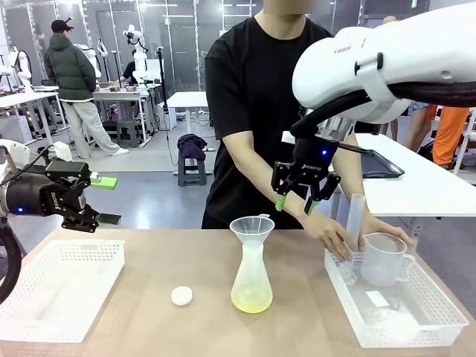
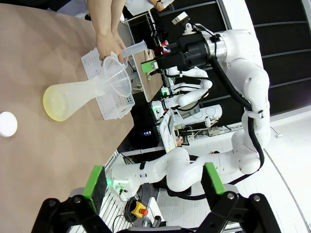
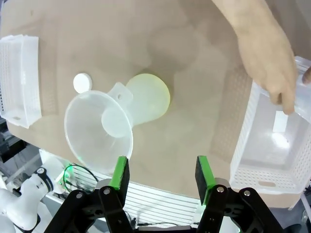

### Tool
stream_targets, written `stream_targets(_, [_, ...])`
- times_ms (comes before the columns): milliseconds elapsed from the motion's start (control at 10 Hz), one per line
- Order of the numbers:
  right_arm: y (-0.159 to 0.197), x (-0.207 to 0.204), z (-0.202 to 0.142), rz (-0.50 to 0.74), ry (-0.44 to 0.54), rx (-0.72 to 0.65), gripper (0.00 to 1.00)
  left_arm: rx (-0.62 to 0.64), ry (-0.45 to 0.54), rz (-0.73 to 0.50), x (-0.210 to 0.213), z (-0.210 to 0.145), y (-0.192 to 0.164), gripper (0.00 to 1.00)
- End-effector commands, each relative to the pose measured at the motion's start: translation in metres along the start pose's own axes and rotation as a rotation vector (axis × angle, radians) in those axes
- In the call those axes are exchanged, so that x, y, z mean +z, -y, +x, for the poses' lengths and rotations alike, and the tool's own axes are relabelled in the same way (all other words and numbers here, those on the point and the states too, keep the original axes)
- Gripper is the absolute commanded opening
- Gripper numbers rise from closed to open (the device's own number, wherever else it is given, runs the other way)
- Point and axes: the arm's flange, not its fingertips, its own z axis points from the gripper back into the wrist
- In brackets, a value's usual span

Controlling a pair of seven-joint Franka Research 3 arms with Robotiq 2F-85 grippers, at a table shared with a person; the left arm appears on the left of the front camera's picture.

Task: Prepare the solutions needed for the experiment.
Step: Once the solution is in the Big flask , pick up the Plastic Funnel and place it back into the right Organizing basket.

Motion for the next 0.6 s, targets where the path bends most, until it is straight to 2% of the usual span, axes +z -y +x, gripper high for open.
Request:
stream_targets(0, [-0.012,-0.006,0.014,0.008,0.033,-0.039,0.69,0.009,0.011,-0.026,-0.001,0.001,0.002,1.00])
stream_targets(500, [-0.029,-0.033,0.018,0.074,0.016,-0.055,0.69,0.009,0.011,-0.026,-0.001,0.001,0.002,1.00])
